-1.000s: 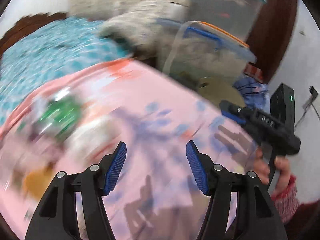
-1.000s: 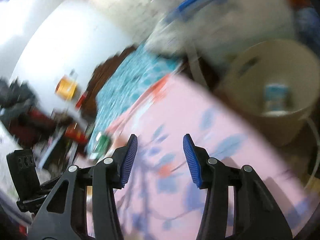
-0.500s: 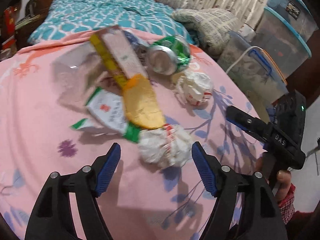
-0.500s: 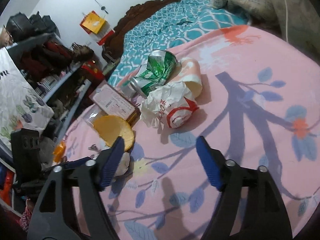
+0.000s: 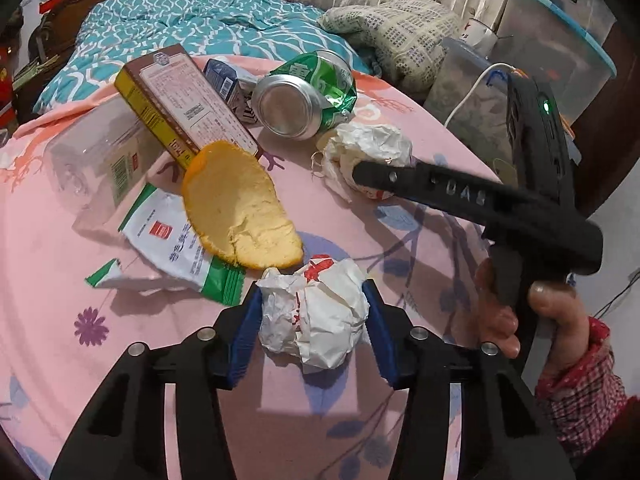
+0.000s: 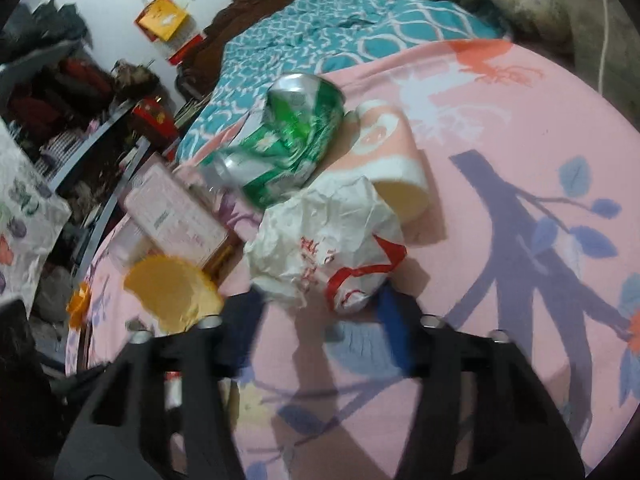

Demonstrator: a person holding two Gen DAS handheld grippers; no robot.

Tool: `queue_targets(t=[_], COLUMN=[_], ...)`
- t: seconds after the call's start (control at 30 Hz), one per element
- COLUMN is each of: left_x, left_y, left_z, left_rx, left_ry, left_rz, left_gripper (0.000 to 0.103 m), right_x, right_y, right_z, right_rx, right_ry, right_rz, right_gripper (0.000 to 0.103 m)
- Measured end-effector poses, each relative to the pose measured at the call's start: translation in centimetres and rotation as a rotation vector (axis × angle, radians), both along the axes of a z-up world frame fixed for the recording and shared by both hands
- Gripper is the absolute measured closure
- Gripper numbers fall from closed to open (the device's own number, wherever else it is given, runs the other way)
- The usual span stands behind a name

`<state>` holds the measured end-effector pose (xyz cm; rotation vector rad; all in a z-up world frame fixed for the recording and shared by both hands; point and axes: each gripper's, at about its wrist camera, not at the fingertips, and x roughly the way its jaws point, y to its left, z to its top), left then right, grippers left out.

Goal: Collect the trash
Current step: 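Carry both crumpled papers to the wastebasket and open both tools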

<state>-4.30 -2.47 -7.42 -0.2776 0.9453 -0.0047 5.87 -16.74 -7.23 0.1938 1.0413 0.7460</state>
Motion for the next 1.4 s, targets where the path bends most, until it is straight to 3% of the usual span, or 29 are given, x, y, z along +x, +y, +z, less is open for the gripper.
queue_targets(t=[0.03,0.27,0.57,0.8,1.1,1.3,1.4], left_x=[-0.3,-1.5,1.9,9.1,21.0,25.8,28.1], left_y=[0.1,-0.6,-4.6,-11.2,-24.4,-32.5,-34.6], left_z=[0.1,1.9,1.4,2.0,3.6,2.3,1.5], left_rx=[-0.014,-0.103,-0.098,-0.094,-0.102,-0.026,-0.012], left_ry=[-0.001,-0.042,0.001,0.013,0.001,-0.001,0.011], left_rz=[-0.003,-0.045,-0.163,-0.331,-0.552,-0.628,-0.617], left_gripper=[0.057,0.056,0.056,0.056,0.055,0.054,0.052], right_x=[-0.6,-6.5,-5.8,-3.0,0.3,3.0,4.3], right_y=[-0.2,-3.3,-11.9,-20.4,-34.1,-37.8,-38.6], right_z=[0.2,1.7,1.8,2.5,2.3,1.9,1.9], right_rx=[0.006,0.026,0.017,0.030,0.042,-0.046,-0.096], right_ry=[-0.006,-0.086,-0.096,-0.129,-0.117,-0.110,-0.115], right_rz=[0.020,0.098,-0.121,-0.330,-0.647,-0.712,-0.723], right_gripper=[0.062,0.065,0.065,0.065,0.064,0.060,0.049])
